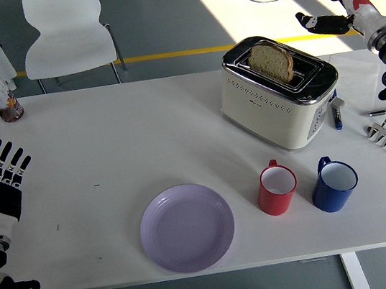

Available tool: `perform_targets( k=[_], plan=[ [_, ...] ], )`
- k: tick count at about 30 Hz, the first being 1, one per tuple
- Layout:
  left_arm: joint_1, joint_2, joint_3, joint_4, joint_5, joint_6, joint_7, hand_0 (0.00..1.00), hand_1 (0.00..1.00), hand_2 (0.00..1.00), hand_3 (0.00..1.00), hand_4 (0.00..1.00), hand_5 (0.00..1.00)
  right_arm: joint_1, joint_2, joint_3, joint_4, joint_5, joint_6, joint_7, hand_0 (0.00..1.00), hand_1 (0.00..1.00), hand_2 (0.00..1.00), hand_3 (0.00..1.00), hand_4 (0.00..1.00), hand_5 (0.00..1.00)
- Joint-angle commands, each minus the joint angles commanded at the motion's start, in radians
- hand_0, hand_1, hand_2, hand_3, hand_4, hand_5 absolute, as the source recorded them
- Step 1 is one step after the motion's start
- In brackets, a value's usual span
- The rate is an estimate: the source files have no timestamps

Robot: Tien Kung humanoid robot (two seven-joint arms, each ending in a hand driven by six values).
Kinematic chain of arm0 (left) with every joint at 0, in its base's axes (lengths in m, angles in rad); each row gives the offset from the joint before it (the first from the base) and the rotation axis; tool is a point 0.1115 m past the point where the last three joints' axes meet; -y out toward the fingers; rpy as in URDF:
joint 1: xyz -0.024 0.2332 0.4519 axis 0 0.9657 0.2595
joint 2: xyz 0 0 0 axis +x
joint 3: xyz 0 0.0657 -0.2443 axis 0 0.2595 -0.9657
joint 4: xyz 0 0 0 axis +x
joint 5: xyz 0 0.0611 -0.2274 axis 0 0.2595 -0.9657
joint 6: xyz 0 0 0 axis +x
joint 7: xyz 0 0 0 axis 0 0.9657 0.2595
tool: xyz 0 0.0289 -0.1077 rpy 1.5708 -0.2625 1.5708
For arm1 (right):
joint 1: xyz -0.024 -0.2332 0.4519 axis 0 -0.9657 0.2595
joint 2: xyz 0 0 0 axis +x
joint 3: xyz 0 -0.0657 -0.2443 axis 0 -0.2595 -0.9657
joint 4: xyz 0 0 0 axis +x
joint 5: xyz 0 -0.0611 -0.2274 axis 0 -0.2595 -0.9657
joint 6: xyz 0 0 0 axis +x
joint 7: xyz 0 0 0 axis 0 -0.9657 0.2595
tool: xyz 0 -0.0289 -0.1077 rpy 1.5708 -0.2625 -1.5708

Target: Push plate across desktop,pick up the break from the machine,place the break in the plate

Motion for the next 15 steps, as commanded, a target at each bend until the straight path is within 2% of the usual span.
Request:
perform_targets(
  k=[5, 7, 8, 9, 13, 14, 15],
  plan=[
    [-0.005, -0.003, -0.003, 0.002, 0.004, 0.003, 0.000, 0.820, 0.833, 0.878, 0.839, 0.520, 0.998, 0.103, 0.077, -0.075, -0.154, -0.023, 0.051, -0.012, 0.917, 0.886, 0.937, 0.912, 0.787, 0.299],
    [-0.006, -0.004, -0.003, 0.003, 0.005, 0.004, 0.000, 0.820, 0.833, 0.878, 0.839, 0.520, 0.998, 0.126, 0.099, -0.093, -0.198, -0.039, 0.061, -0.014, 0.917, 0.886, 0.937, 0.912, 0.787, 0.299],
    [-0.006, -0.004, -0.002, 0.003, 0.005, 0.005, 0.000, 0.820, 0.832, 0.875, 0.836, 0.516, 0.998, 0.141, 0.113, -0.103, -0.228, -0.049, 0.067, -0.016, 0.906, 0.870, 0.903, 0.883, 0.797, 0.292],
    [-0.008, -0.003, 0.000, 0.004, 0.008, 0.006, 0.001, 0.820, 0.832, 0.875, 0.836, 0.516, 0.998, 0.162, 0.134, -0.116, -0.260, -0.072, 0.076, -0.019, 0.906, 0.870, 0.903, 0.883, 0.797, 0.292],
    [-0.010, -0.004, 0.001, 0.005, 0.011, 0.008, 0.001, 0.820, 0.832, 0.875, 0.836, 0.516, 0.998, 0.193, 0.175, -0.142, -0.353, -0.091, 0.096, -0.021, 0.906, 0.870, 0.903, 0.883, 0.797, 0.292],
    [-0.009, -0.004, 0.001, 0.006, 0.010, 0.009, 0.000, 0.819, 0.829, 0.874, 0.833, 0.517, 0.998, 0.205, 0.194, -0.153, -0.383, -0.087, 0.101, -0.022, 0.876, 0.818, 0.829, 0.846, 0.808, 0.301],
    [-0.010, -0.003, 0.002, 0.006, 0.009, 0.010, 0.000, 0.819, 0.829, 0.874, 0.833, 0.517, 0.998, 0.212, 0.206, -0.158, -0.399, -0.088, 0.104, -0.022, 0.876, 0.818, 0.829, 0.846, 0.808, 0.301]
  ],
)
